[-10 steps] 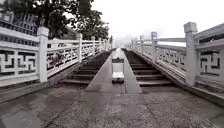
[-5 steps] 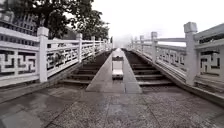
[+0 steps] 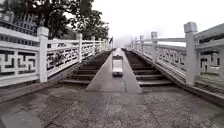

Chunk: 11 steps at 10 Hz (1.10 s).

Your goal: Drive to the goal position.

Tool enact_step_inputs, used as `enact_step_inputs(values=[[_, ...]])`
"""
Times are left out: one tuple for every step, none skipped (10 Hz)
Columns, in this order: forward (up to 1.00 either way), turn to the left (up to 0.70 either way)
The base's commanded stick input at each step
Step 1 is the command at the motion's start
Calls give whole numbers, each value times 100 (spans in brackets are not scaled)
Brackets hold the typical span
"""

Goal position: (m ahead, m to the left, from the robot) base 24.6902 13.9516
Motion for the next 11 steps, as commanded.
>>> enact_step_inputs(values=[[45, 3], [45, 3], [45, 3], [45, 3], [45, 3], [69, 1], [69, 1], [69, 1], [69, 1], [69, 1], [69, 1]])
